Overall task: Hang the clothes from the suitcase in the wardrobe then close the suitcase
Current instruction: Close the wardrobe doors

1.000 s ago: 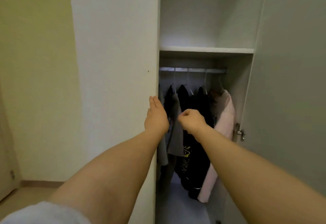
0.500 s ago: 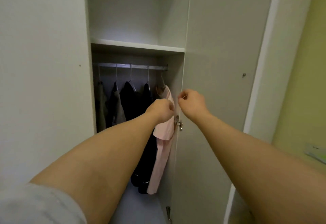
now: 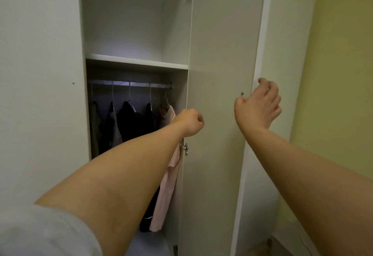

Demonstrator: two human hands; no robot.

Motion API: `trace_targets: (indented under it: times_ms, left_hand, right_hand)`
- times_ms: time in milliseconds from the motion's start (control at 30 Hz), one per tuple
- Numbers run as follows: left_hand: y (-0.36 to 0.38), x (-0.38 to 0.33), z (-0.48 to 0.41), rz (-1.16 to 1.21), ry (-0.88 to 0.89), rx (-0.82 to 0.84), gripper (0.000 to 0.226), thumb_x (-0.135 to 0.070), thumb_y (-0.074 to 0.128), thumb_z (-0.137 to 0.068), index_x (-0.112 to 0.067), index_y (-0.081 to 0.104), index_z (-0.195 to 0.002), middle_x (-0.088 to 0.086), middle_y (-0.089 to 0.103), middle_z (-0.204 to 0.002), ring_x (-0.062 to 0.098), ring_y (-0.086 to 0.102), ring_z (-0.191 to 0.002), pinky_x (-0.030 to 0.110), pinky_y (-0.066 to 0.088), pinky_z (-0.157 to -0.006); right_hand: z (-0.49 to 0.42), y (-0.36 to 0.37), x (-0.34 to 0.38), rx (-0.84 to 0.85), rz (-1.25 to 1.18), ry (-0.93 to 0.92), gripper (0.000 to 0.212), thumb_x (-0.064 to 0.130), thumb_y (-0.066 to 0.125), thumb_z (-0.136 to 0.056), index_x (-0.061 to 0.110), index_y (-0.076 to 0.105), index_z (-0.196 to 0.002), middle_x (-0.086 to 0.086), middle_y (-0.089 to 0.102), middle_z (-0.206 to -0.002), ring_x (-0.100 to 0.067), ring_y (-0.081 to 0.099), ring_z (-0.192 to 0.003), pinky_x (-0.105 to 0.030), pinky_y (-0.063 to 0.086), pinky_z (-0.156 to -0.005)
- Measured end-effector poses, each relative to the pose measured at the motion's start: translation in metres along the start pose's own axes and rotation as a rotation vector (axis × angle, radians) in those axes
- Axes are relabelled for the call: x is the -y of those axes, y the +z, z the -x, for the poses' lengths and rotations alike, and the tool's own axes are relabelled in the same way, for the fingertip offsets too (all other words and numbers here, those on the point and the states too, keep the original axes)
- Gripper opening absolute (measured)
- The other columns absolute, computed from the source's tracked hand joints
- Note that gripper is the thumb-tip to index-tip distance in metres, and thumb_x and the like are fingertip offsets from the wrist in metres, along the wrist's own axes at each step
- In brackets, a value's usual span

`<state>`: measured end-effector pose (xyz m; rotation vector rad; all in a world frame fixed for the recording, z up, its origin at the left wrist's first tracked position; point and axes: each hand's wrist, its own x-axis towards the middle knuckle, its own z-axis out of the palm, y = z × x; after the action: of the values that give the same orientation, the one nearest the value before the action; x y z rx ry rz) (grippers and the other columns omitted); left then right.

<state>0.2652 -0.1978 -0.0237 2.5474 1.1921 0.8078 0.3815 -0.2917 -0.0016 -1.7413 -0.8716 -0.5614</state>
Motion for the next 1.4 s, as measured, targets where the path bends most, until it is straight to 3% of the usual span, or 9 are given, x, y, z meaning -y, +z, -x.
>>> trace_targets:
  times_ms: [133, 233, 500, 567, 700, 800, 933, 1067, 1400]
  left_hand:
    - [-0.001, 0.002, 0.007, 0.047, 0.040, -0.038, 0.036, -0.013, 0.045, -0.092, -0.019, 0.057, -0.125, 0.006, 0.066, -0.113, 0.025, 0.060, -0.108, 0.038, 0.048, -0.098]
    - [-0.002, 0.008, 0.010, 0.139, 0.063, -0.123, 0.042, -0.018, 0.047, -0.094, -0.026, 0.045, -0.135, 0.003, 0.065, -0.111, 0.023, 0.061, -0.104, 0.040, 0.049, -0.096]
    - [-0.034, 0.042, 0.019, 0.250, -0.002, -0.386, 0.030, -0.028, 0.045, -0.098, -0.022, 0.054, -0.125, -0.001, 0.065, -0.109, 0.016, 0.062, -0.096, 0.032, 0.051, -0.087]
    - [-0.045, 0.054, 0.022, 0.382, -0.042, -0.430, 0.026, -0.026, 0.046, -0.098, -0.020, 0.057, -0.120, 0.000, 0.066, -0.107, 0.016, 0.064, -0.095, 0.036, 0.053, -0.088]
    - [-0.071, 0.073, 0.028, 0.792, -0.224, -0.568, 0.021, -0.020, 0.046, -0.098, -0.014, 0.061, -0.111, -0.004, 0.062, -0.084, 0.007, 0.062, -0.074, 0.023, 0.054, -0.073]
    - [-0.088, 0.101, 0.036, 0.716, -0.256, -0.623, 0.022, -0.020, 0.047, -0.097, -0.013, 0.064, -0.108, -0.006, 0.062, -0.081, 0.007, 0.060, -0.078, 0.023, 0.053, -0.074]
    - [-0.103, 0.142, 0.053, 0.561, -0.339, -0.623, 0.020, -0.021, 0.047, -0.095, -0.017, 0.064, -0.106, 0.001, 0.065, -0.103, 0.018, 0.063, -0.096, 0.036, 0.054, -0.090]
    - [-0.113, 0.186, 0.076, 0.503, -0.481, -0.568, 0.019, -0.010, 0.045, -0.091, -0.020, 0.061, -0.086, 0.001, 0.065, -0.084, 0.024, 0.068, -0.091, 0.043, 0.055, -0.088]
    - [-0.104, 0.263, 0.119, 0.122, -0.670, -0.440, 0.026, -0.014, 0.043, -0.091, -0.016, 0.065, -0.104, 0.005, 0.067, -0.107, 0.023, 0.066, -0.097, 0.040, 0.054, -0.088]
  right_hand:
    - [0.001, 0.006, 0.001, 0.250, -0.283, 0.243, 0.070, 0.017, 0.048, -0.089, 0.007, 0.012, -0.148, -0.014, 0.028, -0.149, -0.034, 0.032, -0.135, -0.043, 0.031, -0.107]
    - [0.011, 0.012, 0.011, 0.169, -0.309, 0.262, 0.064, 0.019, 0.049, -0.088, 0.006, 0.021, -0.144, -0.013, 0.034, -0.144, -0.033, 0.035, -0.131, -0.041, 0.033, -0.102]
    - [0.048, 0.041, 0.063, 0.115, -0.378, 0.053, 0.034, 0.025, 0.047, -0.091, 0.008, 0.041, -0.120, -0.010, 0.046, -0.118, -0.025, 0.045, -0.101, -0.031, 0.035, -0.075]
    - [0.059, 0.051, 0.079, 0.145, -0.410, -0.015, 0.032, 0.030, 0.047, -0.092, 0.010, 0.042, -0.117, -0.007, 0.046, -0.111, -0.022, 0.048, -0.100, -0.027, 0.037, -0.073]
    - [0.085, 0.076, 0.112, 0.256, -0.471, -0.119, 0.039, 0.035, 0.048, -0.094, 0.016, 0.040, -0.127, -0.005, 0.044, -0.124, -0.019, 0.047, -0.111, -0.024, 0.042, -0.081]
    - [0.105, 0.098, 0.137, 0.408, -0.486, -0.187, 0.049, 0.033, 0.047, -0.095, 0.021, 0.032, -0.139, -0.006, 0.038, -0.132, -0.020, 0.044, -0.119, -0.024, 0.040, -0.086]
    - [0.132, 0.129, 0.166, 0.720, -0.491, -0.211, 0.054, 0.027, 0.046, -0.094, 0.021, 0.027, -0.144, -0.008, 0.034, -0.137, -0.027, 0.046, -0.121, -0.038, 0.047, -0.095]
    - [0.163, 0.157, 0.186, 0.943, -0.498, -0.200, 0.052, 0.020, 0.047, -0.092, 0.017, 0.031, -0.142, -0.009, 0.034, -0.140, -0.028, 0.049, -0.118, -0.039, 0.048, -0.092]
    - [0.205, 0.213, 0.204, 1.127, -0.468, -0.096, 0.042, 0.019, 0.047, -0.093, 0.010, 0.039, -0.133, -0.011, 0.041, -0.134, -0.028, 0.055, -0.105, -0.034, 0.046, -0.081]
